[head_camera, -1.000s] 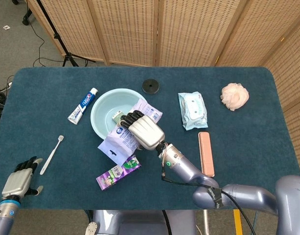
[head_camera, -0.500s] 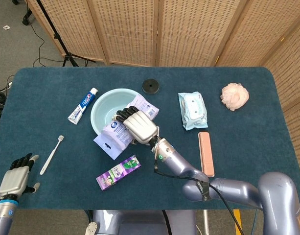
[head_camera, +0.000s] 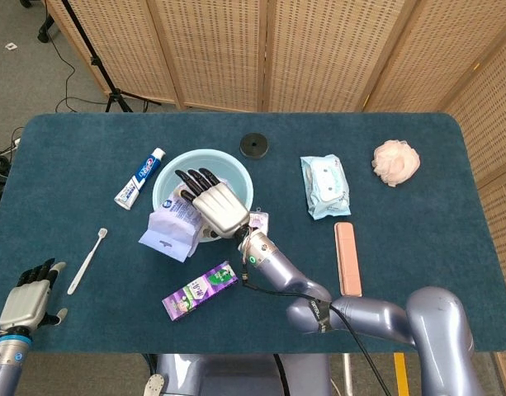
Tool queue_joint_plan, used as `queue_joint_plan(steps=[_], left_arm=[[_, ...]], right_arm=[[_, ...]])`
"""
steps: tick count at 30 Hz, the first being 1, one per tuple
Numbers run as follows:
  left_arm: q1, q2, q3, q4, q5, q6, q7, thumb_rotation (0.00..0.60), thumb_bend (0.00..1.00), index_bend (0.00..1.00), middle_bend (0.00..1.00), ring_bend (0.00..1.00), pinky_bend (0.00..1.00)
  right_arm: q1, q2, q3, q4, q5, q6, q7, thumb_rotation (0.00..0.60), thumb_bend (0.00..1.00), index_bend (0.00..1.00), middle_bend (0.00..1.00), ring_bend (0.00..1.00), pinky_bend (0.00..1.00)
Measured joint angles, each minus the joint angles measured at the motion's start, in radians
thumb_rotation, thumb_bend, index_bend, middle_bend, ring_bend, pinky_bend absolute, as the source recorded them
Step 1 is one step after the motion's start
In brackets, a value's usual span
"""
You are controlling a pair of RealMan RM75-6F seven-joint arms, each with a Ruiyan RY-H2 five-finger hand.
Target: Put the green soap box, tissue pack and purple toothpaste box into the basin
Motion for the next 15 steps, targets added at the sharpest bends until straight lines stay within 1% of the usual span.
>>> queue_joint_plan(steps=[2, 10, 15], left_arm=[[0.0, -0.002, 0.0, -0.001, 0.001, 0.0, 0.002, 0.6, 0.29, 0.08, 0.0, 0.0, 0.0], [0.0, -0.005, 0.003, -0.003, 0.008, 0.001, 0.007, 0.6, 0.29, 0.08, 0.0, 0.0, 0.0], [0.002, -0.004, 0.001, -0.003, 0.01, 0.004, 0.005, 0.6, 0.29, 0.08, 0.0, 0.0, 0.0]], right_arm=[[-0.002, 0.007, -0.001, -0.007, 0.001, 0.006, -0.002, 0.6, 0.1, 0.19, 0.0, 0.0, 0.02], [-0.011, 0.045, -0.001, -0.037, 0.013, 0.034, -0.036, 0.6, 0.1, 0.19, 0.0, 0.0, 0.02], [-0.018, 0.093, 0.001, -0.063, 0.029, 0.047, -0.078, 0.6, 0.1, 0.19, 0.0, 0.0, 0.02]])
